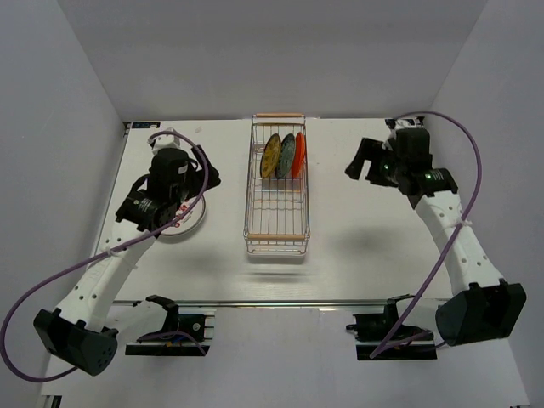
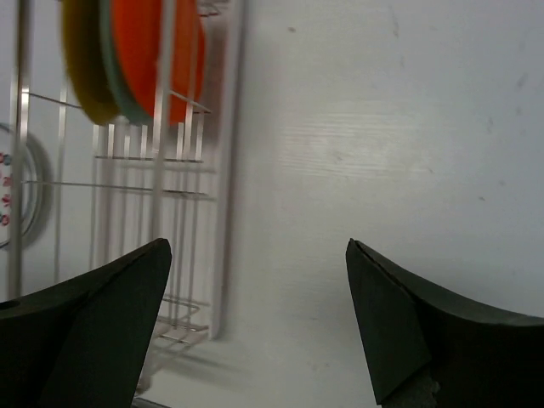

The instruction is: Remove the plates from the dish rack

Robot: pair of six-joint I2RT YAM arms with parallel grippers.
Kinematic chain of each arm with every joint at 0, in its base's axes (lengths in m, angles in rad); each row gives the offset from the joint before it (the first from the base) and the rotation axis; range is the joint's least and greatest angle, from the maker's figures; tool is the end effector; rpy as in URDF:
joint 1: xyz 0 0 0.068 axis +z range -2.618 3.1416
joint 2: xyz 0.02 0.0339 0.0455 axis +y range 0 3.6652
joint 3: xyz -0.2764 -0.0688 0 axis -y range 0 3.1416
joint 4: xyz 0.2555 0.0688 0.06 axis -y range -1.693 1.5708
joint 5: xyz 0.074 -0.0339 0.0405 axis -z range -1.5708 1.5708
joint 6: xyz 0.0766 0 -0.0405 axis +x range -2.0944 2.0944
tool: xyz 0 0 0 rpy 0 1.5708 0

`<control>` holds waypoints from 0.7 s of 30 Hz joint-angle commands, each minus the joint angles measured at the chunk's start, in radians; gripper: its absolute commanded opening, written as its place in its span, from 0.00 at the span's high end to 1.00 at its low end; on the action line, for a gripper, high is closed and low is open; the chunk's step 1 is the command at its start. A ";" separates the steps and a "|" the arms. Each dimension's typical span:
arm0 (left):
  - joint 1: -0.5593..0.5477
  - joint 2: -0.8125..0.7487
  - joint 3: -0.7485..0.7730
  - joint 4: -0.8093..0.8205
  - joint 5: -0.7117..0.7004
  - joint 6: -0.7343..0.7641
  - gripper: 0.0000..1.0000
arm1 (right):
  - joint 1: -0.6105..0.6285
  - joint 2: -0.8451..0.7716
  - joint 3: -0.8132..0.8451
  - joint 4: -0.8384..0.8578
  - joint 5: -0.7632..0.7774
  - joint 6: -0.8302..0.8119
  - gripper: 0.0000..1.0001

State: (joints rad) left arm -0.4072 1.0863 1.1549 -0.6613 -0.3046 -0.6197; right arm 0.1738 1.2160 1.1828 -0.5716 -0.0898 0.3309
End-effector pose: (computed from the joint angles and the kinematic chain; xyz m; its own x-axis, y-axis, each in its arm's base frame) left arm 0.2515 -0.0835 0.3533 -0.5043 -0.3859 -0.7725 -0.1763 0.9218 -0.3453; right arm 0.2992 0.0595 0.3387 -0.6092 0.2216 -0.7614 -0.0497 0.9476 0.3155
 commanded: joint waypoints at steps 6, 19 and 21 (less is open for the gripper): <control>-0.001 -0.011 -0.043 -0.003 0.045 -0.037 0.02 | 0.303 0.387 0.502 -0.029 0.002 -0.049 0.11; -0.001 -0.054 -0.046 -0.100 -0.028 -0.049 0.02 | 0.506 0.893 1.062 -0.148 0.465 0.048 0.16; -0.001 -0.072 -0.055 -0.109 -0.033 -0.052 0.02 | 0.515 0.896 1.023 -0.108 0.499 0.056 0.16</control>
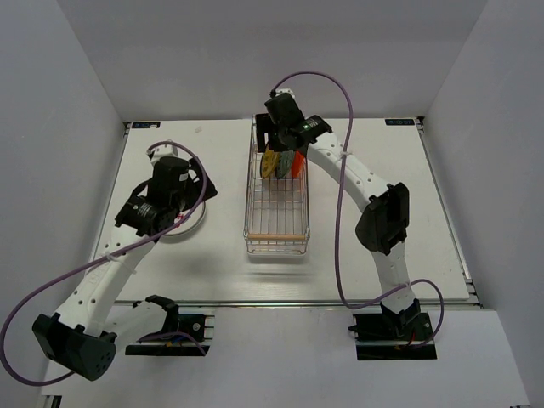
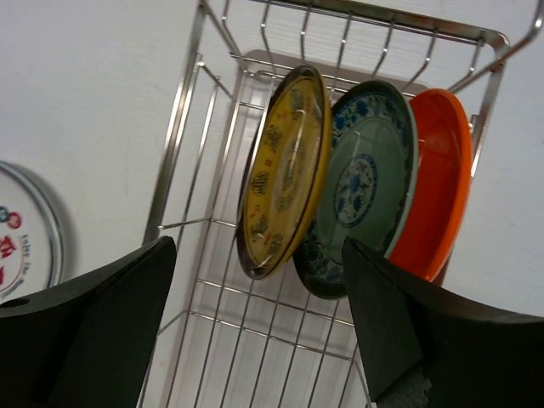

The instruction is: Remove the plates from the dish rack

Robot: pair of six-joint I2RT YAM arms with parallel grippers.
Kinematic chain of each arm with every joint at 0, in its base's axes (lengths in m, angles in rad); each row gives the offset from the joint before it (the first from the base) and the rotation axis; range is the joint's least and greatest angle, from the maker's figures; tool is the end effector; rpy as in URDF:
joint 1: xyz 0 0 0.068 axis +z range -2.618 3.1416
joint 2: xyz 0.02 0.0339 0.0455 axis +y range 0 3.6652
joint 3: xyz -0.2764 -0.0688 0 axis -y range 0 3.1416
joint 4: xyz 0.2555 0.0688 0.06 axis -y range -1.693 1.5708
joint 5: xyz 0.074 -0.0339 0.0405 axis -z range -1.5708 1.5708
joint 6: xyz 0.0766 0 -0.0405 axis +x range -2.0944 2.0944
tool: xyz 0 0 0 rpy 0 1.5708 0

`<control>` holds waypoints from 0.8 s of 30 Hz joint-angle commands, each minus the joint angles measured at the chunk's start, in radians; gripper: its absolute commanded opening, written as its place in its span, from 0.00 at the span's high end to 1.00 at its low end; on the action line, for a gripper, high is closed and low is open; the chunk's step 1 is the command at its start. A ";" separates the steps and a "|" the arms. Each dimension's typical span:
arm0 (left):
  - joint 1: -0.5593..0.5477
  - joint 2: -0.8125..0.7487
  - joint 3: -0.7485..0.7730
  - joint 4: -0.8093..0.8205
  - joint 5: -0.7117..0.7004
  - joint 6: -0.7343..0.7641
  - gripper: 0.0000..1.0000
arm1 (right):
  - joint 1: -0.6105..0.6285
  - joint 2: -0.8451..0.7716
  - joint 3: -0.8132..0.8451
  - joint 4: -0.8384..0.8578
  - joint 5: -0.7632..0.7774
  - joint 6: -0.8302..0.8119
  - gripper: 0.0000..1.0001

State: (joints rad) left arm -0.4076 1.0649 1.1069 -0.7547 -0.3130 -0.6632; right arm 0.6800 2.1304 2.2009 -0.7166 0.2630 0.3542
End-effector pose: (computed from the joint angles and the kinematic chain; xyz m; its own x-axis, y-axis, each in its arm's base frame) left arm 0.2388 -0.0774 0.3299 -0.5736 -0.3903 -0.7202 -0.2409 0.9207 -0.3071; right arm 0.4289 0.3212 0.3365 -0.5937 -0.0494 -0.8032 -0.2557 0.9580 0.1301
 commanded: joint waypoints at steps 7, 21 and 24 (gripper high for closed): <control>0.000 -0.075 -0.030 -0.005 -0.015 -0.004 0.02 | 0.018 0.049 -0.006 0.080 0.147 0.038 0.18; 0.000 -0.083 -0.045 -0.003 -0.015 -0.012 0.02 | 0.012 0.135 0.011 0.114 0.179 0.085 0.35; 0.000 -0.082 -0.051 -0.005 -0.020 -0.015 0.02 | 0.010 0.138 0.008 0.118 0.196 0.088 0.37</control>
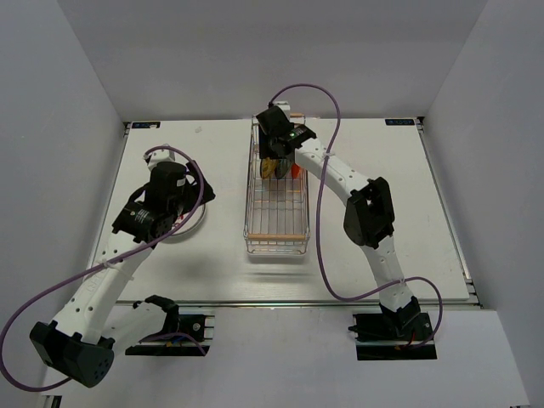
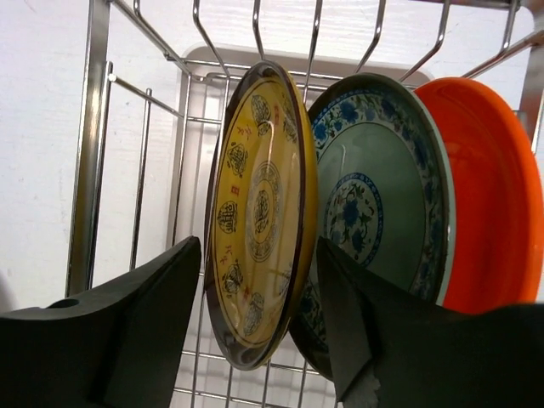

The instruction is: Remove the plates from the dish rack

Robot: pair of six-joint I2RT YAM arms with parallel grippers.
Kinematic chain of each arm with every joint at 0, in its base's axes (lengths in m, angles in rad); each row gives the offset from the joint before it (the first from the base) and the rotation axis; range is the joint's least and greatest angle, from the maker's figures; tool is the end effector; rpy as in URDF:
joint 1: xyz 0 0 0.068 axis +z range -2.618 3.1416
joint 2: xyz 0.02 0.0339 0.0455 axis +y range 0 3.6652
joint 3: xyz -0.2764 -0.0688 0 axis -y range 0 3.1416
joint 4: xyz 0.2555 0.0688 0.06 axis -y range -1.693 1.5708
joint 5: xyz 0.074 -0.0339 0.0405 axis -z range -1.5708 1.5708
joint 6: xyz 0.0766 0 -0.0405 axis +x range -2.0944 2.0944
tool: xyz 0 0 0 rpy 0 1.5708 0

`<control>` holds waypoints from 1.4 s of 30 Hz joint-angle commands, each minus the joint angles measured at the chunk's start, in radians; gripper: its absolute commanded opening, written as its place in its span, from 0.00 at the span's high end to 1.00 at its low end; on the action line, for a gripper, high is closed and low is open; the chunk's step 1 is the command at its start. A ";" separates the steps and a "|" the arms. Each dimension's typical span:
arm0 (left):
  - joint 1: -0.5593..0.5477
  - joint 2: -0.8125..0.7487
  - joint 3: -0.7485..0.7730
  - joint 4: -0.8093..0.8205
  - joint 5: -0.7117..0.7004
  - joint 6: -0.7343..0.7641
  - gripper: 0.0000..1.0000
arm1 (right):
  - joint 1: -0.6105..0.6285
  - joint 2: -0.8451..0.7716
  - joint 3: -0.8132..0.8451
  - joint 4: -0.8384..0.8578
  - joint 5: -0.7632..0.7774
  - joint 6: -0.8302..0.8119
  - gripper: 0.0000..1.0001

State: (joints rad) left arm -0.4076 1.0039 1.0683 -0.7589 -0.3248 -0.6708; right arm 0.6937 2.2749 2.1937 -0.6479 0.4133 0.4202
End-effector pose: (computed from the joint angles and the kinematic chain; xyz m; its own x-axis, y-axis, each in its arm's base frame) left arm 0.2257 -0.0708 0.3292 -0.5539 -0.4025 -0.7288 -0.2473 0.9154 -0.3176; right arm 0.4548 0.3382 0.2672 -0.6126 -0.0235 -0.7900 -0.1154 0.9915 0.0599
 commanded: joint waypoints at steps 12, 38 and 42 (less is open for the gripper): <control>0.000 -0.014 -0.008 -0.014 -0.034 -0.023 0.02 | -0.002 -0.029 0.001 0.067 0.088 0.015 0.66; -0.010 -0.016 -0.013 -0.002 -0.022 -0.026 0.02 | -0.003 -0.313 -0.049 0.063 0.122 -0.001 0.83; -0.010 -0.013 -0.010 -0.010 -0.020 -0.023 0.02 | -0.036 -0.393 -0.126 0.059 0.156 0.040 0.83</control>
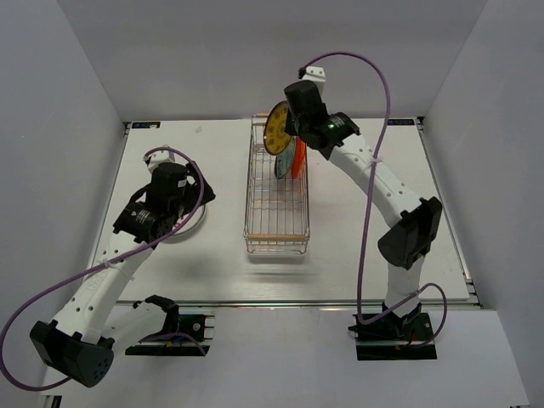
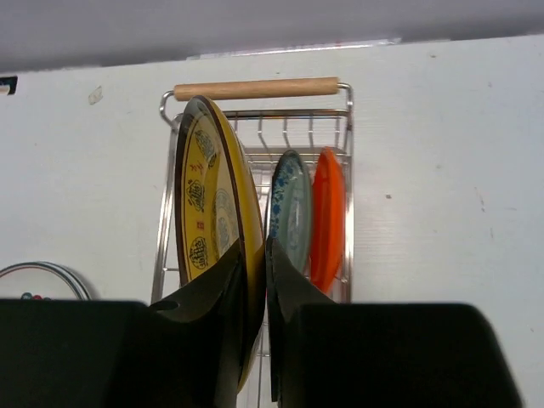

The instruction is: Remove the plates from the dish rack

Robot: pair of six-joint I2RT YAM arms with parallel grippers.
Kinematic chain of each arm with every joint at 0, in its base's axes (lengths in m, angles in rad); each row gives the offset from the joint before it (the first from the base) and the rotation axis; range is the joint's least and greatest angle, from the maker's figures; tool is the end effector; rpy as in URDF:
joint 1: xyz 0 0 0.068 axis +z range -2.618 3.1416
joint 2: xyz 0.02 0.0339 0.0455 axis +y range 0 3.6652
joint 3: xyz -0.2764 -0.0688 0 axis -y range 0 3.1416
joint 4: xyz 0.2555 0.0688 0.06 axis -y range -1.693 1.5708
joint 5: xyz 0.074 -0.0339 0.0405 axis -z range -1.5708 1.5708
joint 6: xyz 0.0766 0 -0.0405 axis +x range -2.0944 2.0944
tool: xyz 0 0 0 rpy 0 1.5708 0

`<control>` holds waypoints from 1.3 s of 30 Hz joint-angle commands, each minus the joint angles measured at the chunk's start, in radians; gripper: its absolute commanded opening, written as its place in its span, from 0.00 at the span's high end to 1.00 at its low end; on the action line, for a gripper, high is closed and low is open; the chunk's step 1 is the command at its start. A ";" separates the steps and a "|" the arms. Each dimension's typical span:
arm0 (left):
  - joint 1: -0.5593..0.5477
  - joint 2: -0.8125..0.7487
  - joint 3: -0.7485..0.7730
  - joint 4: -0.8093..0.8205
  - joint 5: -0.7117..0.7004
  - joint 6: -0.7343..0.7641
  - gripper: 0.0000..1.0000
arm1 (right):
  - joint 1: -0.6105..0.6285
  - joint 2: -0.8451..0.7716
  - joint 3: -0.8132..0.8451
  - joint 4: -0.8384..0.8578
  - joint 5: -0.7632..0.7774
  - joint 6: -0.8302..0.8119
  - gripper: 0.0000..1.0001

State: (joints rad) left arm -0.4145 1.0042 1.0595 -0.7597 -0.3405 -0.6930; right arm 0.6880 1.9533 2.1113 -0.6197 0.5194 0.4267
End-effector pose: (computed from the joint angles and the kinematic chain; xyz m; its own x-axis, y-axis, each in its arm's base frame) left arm 0.2253 -0.0712 0.3261 -0.5497 -0.4160 -0.7244 -0.2658 0.9092 -0.3204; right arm 0.4041 0.2829 0.4068 -0.3993 0.1368 -0.9065 -0.0469 0.9845 0.1692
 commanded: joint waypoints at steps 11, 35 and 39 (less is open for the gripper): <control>0.006 -0.012 -0.015 0.031 0.037 0.024 0.02 | -0.444 -0.441 -0.660 0.210 -0.223 0.145 0.89; 0.006 0.001 -0.035 0.083 0.094 0.056 0.02 | -0.778 -0.452 -1.390 0.759 -0.685 0.104 0.47; 0.006 -0.004 -0.047 0.085 0.093 0.052 0.02 | -0.789 -0.481 -1.386 0.695 -0.670 0.061 0.34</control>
State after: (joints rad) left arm -0.4133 1.0111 1.0203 -0.6949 -0.2504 -0.6468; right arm -0.0902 1.5116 0.7216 0.0780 -0.1650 0.5369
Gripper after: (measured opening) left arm 0.982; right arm 0.630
